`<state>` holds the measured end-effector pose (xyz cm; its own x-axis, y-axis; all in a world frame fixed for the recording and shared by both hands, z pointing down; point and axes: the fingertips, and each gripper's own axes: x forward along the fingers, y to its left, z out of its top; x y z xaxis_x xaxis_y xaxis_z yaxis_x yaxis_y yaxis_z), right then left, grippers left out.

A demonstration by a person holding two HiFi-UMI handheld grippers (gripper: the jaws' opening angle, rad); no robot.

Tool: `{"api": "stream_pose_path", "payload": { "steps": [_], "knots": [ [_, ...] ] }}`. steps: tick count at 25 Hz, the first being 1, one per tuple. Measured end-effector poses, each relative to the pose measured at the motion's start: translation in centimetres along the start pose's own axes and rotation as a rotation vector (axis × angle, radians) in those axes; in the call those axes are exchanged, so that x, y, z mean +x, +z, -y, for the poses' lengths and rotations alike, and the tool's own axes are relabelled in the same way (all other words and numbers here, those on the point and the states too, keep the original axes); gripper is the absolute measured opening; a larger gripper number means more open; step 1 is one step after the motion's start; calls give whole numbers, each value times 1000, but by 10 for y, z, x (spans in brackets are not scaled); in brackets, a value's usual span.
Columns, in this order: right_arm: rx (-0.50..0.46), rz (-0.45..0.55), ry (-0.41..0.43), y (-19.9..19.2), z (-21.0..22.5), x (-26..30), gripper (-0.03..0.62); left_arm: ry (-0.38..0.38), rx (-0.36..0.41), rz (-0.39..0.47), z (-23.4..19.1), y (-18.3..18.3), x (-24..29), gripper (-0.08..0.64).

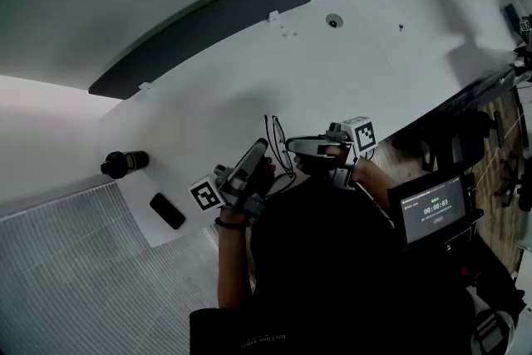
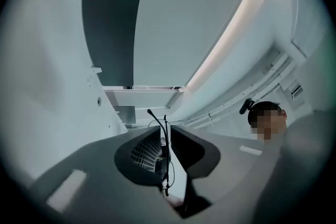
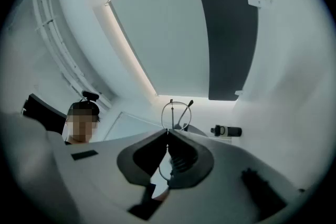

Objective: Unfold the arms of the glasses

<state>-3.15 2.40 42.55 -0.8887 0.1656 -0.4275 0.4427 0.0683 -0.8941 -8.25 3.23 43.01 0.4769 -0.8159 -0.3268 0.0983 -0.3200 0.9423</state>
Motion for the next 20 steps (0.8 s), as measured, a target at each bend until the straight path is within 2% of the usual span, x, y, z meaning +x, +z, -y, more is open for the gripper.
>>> {"api": "stream_pose_path", "payload": {
  "steps": [9, 14, 20],
  "knots": [
    [-21, -2, -10, 2, -5, 5, 11, 0, -29, -9, -3, -3, 5, 80],
    [-10, -15, -18, -2, 1, 6, 11, 4, -12, -17, -3, -4, 5, 78],
    [0, -24, -25, -6, 6, 3, 11, 1, -5, -6, -4, -5, 3, 31]
  ]
}}
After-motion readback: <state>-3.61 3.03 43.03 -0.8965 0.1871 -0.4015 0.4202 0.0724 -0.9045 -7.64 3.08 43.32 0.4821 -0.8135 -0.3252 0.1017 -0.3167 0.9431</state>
